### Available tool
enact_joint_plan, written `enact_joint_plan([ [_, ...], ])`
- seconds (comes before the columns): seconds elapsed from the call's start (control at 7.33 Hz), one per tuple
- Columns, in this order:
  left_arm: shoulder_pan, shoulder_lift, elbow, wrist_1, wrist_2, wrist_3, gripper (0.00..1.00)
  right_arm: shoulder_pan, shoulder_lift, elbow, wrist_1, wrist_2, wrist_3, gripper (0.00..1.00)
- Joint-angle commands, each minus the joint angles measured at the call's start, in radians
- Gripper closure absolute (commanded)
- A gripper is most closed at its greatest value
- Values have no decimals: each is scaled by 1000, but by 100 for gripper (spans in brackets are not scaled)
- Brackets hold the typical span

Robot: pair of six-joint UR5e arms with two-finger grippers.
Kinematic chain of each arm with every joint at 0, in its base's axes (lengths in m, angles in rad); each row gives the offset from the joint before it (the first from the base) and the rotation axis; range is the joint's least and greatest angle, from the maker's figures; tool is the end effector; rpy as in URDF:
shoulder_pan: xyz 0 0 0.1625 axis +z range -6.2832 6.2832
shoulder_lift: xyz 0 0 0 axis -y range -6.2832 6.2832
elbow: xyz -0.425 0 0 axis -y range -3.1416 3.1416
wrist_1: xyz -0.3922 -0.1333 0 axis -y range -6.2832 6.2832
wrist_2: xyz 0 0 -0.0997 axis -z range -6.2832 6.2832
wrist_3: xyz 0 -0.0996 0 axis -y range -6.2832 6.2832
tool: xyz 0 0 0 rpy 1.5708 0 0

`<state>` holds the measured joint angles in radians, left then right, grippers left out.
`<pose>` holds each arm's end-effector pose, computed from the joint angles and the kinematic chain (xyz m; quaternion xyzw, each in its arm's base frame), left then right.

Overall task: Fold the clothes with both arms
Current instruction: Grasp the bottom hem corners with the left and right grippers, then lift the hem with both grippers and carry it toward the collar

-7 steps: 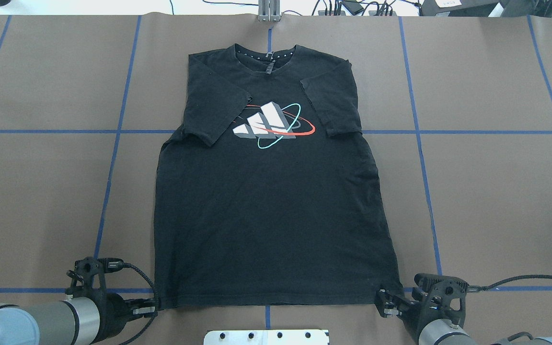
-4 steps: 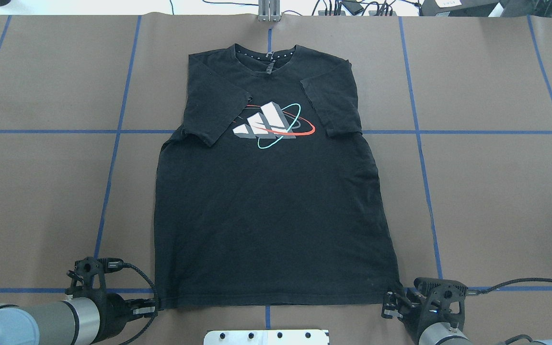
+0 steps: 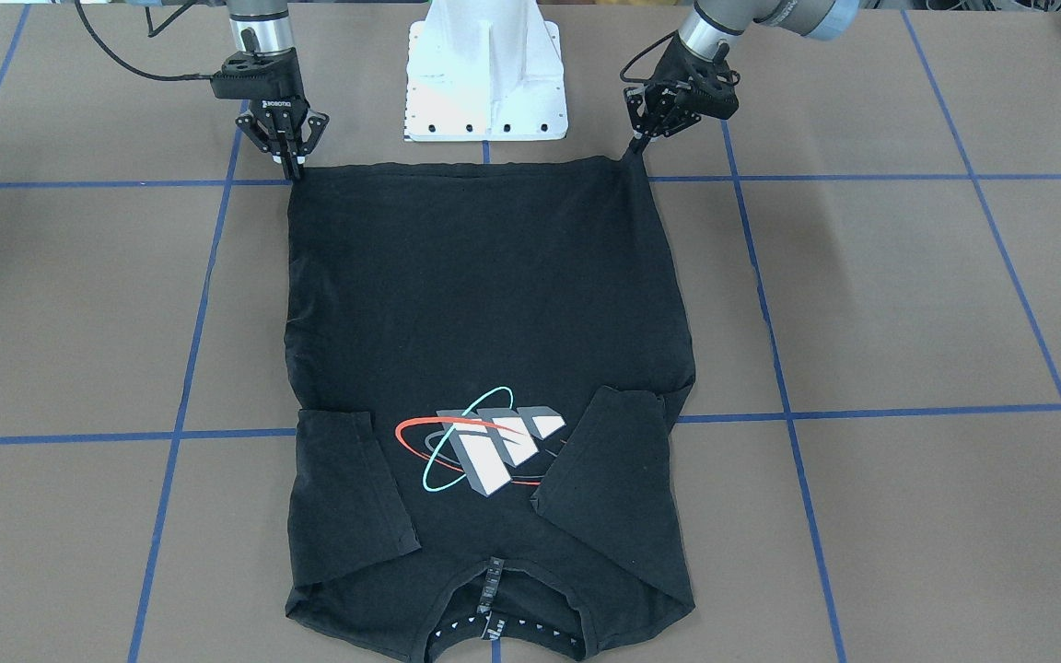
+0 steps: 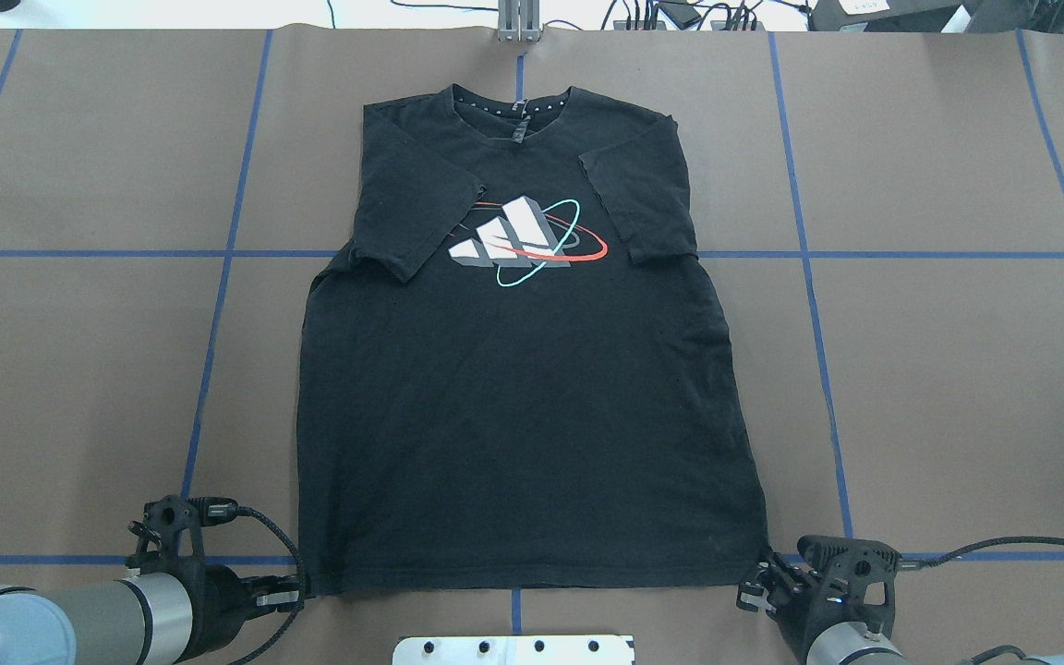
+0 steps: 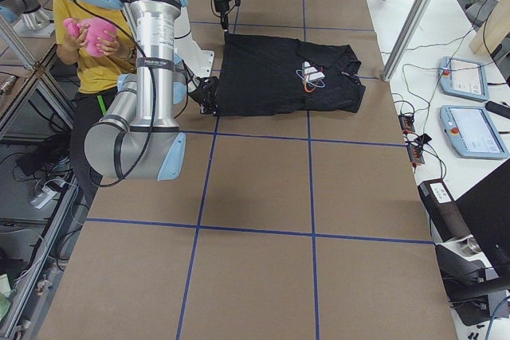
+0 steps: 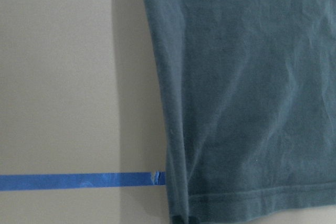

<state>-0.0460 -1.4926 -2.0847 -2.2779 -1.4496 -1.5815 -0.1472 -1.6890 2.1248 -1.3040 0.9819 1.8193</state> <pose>0.4465 -0.1661 0.3710 0.0605 0.5388 -0.0565 0.8383 -0.4580 -0.1228 0.4178 0.2024 -0.3764 0.1452 0.8923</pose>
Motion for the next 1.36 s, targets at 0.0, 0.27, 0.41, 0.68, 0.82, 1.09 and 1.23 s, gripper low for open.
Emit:
enact_joint_plan([
  [0.0, 0, 0, 0, 0, 0, 0, 100, 0, -1, 1, -1, 0, 0, 96],
  [0.27, 0, -2, -6, 0, 0, 0, 100, 3, -4, 9, 0, -2, 0, 100],
  [0.41, -2, 2, -43, 3, -9, 2, 100, 6, -6, 42, 0, 4, -3, 100],
  [0.68, -52, 17, -118, 26, -110, 14, 100, 12, -23, 154, -3, 29, -9, 100],
  [0.82, -105, 8, -183, 117, -186, 35, 100, 53, -40, 214, -6, 94, -14, 100],
  [1.09, -207, 0, -322, 262, -314, 144, 100, 87, -63, 340, -59, 199, -49, 100],
  [1.23, -260, 2, -359, 303, -383, 191, 100, 86, -61, 431, -131, 262, -54, 100],
])
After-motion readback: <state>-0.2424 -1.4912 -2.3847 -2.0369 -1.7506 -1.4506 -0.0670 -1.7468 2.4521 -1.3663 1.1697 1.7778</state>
